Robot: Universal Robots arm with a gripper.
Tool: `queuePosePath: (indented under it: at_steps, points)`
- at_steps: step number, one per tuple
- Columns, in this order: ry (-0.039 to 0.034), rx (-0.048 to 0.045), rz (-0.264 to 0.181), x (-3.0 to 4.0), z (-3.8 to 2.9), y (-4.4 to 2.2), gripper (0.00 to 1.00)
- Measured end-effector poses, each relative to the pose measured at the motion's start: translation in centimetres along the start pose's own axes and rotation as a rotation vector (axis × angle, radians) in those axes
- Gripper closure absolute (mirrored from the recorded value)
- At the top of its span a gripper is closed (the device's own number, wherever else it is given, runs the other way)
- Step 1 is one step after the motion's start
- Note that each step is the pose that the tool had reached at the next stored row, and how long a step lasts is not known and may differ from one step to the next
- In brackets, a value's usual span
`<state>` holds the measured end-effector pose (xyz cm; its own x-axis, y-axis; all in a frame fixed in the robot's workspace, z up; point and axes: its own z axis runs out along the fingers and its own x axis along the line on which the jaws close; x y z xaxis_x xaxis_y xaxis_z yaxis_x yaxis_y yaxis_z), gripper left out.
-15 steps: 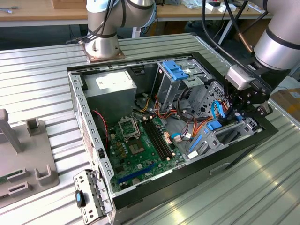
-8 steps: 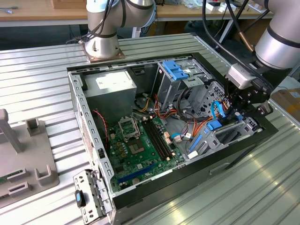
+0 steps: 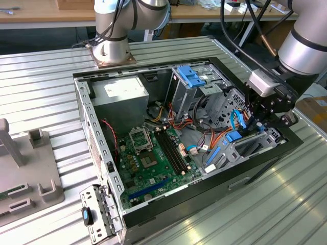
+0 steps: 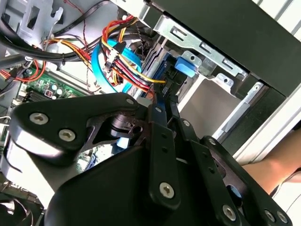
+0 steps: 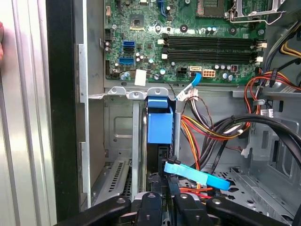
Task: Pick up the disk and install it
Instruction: 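Insert the first disk wire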
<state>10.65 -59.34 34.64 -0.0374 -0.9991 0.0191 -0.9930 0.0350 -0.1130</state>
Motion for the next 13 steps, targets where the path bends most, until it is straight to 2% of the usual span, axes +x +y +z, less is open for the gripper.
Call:
queuePosePath:
  at_steps: [3,6,13]
  points:
    - [0.0066,-0.0022,0.055,0.0,-0.01,0.0,0.83]
    - [0.0102,-0.0031,0.085,-0.18,-0.03,0.0,0.83]
    - [0.0082,-0.0028,0.069,-0.35,-0.02,0.01,0.83]
